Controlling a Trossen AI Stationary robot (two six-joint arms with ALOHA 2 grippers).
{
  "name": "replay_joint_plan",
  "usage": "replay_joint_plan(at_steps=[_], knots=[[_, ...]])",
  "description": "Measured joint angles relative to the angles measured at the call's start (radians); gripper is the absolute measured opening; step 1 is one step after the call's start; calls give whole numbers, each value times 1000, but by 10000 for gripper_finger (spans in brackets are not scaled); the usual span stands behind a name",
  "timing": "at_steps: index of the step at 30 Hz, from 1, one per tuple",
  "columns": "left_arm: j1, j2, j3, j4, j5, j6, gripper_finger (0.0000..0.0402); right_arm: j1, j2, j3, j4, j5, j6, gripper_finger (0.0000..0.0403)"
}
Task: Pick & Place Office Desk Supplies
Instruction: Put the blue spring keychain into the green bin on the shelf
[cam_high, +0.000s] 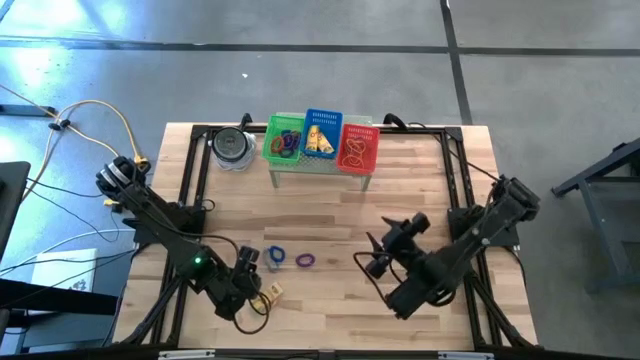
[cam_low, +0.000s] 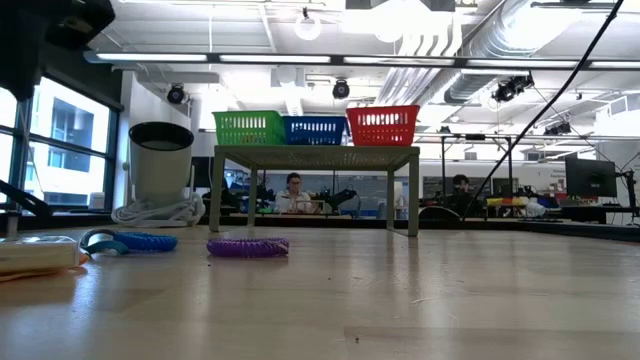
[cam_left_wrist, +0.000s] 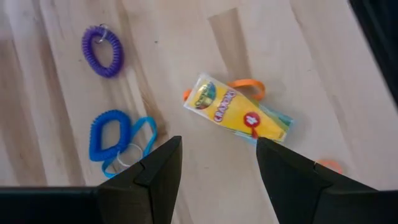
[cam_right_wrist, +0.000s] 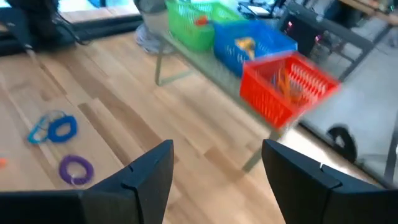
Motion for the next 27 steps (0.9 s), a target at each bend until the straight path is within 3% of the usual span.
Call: replay_joint_plan(at_steps=[5, 9, 15, 20, 27], knots=[[62, 0, -16, 1, -24, 49, 197, 24, 1, -174, 210, 1, 39, 233], [156, 0, -55, 19, -19, 93, 197, 27, 1, -222, 373, 17, -76, 233], [307, 0, -183, 199, 54, 224, 197, 27, 1, -238, 571, 60, -290, 233], [386, 0, -263, 359, 123, 284, 197, 24, 1, -238, 644, 59, -400, 233], [429, 0, -329, 450, 179, 372, 197, 2, 1, -238, 661, 57, -397, 233]])
